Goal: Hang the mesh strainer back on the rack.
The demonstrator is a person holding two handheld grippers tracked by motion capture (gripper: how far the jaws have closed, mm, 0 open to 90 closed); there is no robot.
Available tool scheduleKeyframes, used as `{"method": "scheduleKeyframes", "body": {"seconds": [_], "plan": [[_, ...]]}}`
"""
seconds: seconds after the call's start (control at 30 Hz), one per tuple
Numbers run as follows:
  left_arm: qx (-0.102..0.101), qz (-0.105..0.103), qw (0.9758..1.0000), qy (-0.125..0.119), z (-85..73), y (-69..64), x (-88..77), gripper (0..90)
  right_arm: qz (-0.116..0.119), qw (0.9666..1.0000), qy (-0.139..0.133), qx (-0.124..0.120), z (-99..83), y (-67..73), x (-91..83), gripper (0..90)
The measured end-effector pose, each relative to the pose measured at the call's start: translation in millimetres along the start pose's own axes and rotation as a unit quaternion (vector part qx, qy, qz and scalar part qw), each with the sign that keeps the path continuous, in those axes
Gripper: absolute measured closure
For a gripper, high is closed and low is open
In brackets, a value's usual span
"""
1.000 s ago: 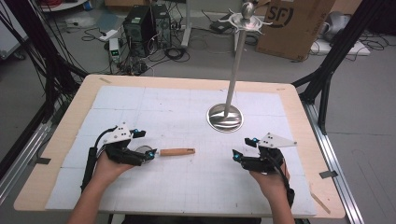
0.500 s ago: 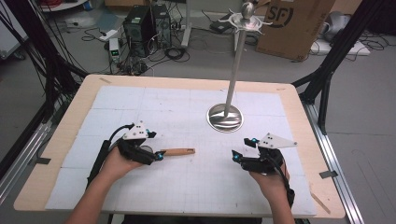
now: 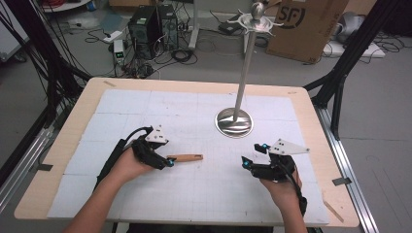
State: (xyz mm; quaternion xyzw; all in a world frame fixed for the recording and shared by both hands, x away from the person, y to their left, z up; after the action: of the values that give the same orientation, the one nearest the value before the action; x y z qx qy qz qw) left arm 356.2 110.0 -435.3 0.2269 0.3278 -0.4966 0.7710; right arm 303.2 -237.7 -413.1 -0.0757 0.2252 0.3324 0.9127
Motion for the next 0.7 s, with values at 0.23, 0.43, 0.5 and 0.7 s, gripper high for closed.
{"method": "scheduleKeyframes", "body": {"seconds": [0.23, 0.43, 0.5, 0.7], "plan": [[0.002, -0.018, 0.9991, 0.039, -6.0, 1.3, 12.6, 40.8, 0.000, 1.0000, 0.003, -0.002, -1.0, -0.1, 1.4, 31.3], [0.004, -0.016, 0.9980, 0.061, -9.5, 2.3, 16.9, 47.9, 0.002, 1.0000, 0.003, 0.001, -1.5, 0.0, 1.5, 31.3], [0.004, -0.021, 0.9977, 0.064, -10.5, 1.6, 19.3, 49.6, 0.003, 1.0000, 0.004, 0.002, -1.7, 0.3, 1.9, 31.3], [-0.001, -0.034, 0.9972, 0.066, -10.4, 0.5, 19.7, 57.9, 0.002, 1.0000, 0.004, 0.001, -1.9, 0.6, 2.2, 31.3]]}}
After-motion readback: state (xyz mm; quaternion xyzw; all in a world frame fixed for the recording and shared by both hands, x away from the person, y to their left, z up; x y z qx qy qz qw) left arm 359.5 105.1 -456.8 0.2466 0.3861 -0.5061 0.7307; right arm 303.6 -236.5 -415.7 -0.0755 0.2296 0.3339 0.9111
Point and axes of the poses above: each handheld gripper's, and its own axes: x roughly forward along the jaws, z roughly out of its top, y roughly to its left, the point moved 4 cm from there along x, roughly forward along the jaws, and after that the axes turned 4 degrees about -z, right-handed, at the moved point
